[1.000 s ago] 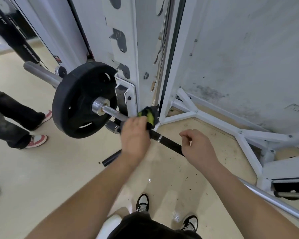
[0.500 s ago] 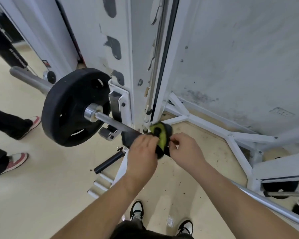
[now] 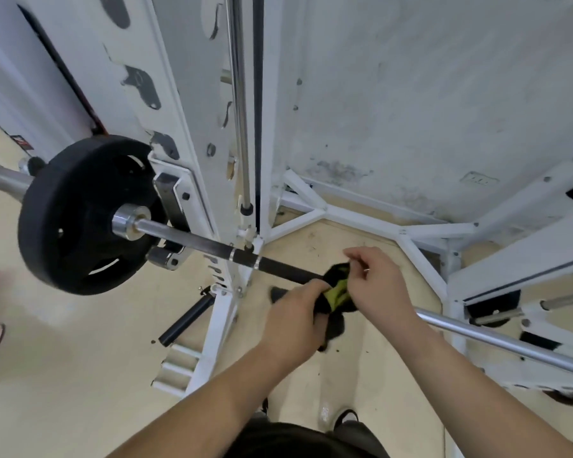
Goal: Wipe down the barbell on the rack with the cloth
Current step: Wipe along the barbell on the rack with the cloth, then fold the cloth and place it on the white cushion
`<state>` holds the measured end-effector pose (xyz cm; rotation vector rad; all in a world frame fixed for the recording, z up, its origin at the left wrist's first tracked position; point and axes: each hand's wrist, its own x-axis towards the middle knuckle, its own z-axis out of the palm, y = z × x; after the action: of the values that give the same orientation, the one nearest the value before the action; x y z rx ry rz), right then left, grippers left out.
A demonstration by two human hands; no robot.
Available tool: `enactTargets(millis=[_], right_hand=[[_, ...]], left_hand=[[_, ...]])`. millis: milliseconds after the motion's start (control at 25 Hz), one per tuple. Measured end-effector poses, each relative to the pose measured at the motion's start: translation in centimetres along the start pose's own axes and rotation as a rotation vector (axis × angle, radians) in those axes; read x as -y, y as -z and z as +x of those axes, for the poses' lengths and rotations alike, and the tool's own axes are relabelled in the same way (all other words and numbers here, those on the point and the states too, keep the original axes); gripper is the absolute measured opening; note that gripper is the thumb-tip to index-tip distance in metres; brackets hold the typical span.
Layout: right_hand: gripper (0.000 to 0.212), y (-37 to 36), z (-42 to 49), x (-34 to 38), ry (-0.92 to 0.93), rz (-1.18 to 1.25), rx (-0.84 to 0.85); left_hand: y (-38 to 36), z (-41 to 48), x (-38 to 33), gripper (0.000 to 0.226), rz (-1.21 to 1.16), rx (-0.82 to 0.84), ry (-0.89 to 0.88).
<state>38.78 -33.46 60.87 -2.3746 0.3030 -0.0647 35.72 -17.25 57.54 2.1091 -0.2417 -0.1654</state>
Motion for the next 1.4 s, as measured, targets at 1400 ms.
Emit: enactTargets(millis=[1400], right_hand=[[0.024, 11.7, -21.5, -13.7, -0.215, 0.676, 0.736]], left_hand=[[-9.3, -22.5, -16.0, 0.037, -0.714, -0.499, 0.485]])
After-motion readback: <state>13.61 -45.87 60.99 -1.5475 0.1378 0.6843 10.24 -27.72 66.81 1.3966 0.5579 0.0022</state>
